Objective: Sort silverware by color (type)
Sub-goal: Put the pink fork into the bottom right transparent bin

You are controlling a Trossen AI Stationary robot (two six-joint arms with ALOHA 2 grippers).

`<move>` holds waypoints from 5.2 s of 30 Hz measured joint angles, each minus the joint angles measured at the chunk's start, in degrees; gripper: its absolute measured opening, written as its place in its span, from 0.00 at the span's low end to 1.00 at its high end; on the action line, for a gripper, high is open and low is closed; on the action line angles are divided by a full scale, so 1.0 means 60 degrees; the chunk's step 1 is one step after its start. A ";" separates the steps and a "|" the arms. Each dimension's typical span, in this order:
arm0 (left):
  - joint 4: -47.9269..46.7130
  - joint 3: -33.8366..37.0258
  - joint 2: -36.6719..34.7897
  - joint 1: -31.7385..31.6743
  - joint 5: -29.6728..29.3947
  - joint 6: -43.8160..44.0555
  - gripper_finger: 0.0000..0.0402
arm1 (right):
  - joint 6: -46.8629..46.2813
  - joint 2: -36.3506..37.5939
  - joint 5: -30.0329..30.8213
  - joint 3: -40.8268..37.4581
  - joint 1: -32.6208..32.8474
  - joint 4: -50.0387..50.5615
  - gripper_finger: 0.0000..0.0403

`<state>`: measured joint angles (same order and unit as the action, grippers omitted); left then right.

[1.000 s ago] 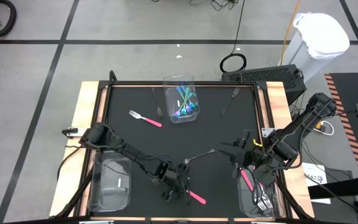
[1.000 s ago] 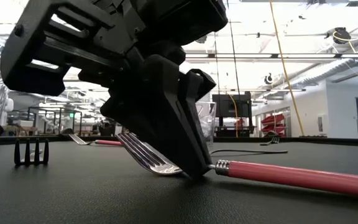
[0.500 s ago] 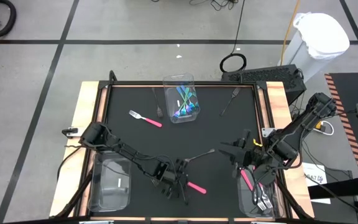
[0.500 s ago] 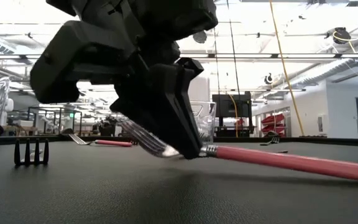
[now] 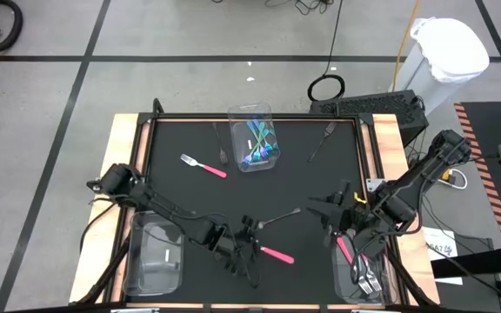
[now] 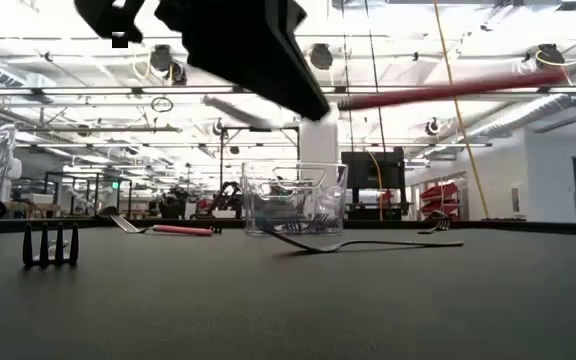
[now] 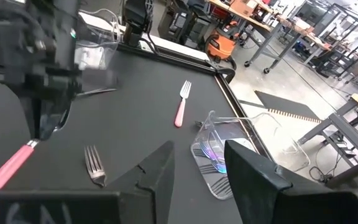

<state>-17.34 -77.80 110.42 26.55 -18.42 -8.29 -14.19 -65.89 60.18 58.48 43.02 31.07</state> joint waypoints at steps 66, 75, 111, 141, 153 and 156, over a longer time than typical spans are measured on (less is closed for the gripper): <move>0.3333 -0.0004 -0.1647 0.0954 -0.9937 -0.3928 0.06 | 0.4100 -0.0004 -0.7585 -0.5333 -0.4032 -1.5317 0.38; 0.3332 -0.0004 -0.1648 0.0954 -0.9937 -0.3917 0.06 | 0.4012 -0.0004 -0.7587 -0.5329 -0.4032 -1.5521 0.57; 0.3832 0.0000 -0.1546 0.0270 -0.8964 -0.3592 0.06 | 0.2114 -0.0007 -0.7286 -0.5329 -0.4412 -1.6498 0.50; 0.4320 0.0000 -0.0930 -0.0142 -0.8935 -0.3272 0.06 | 0.2192 -0.0011 -0.6768 -0.5329 -0.4493 -1.6344 0.39; 0.4312 0.0000 -0.0930 -0.0153 -0.8932 -0.3272 0.06 | 0.2192 -0.0011 -0.6777 -0.5329 -0.4494 -1.6258 0.19; 0.4309 0.0000 -0.0930 -0.0153 -0.8932 -0.3272 0.06 | 0.2192 -0.0011 -0.6775 -0.5329 -0.4495 -1.6225 0.14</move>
<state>8.51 -77.80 104.84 25.63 -72.01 -27.92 -1.04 -65.95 19.53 26.50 16.05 -66.28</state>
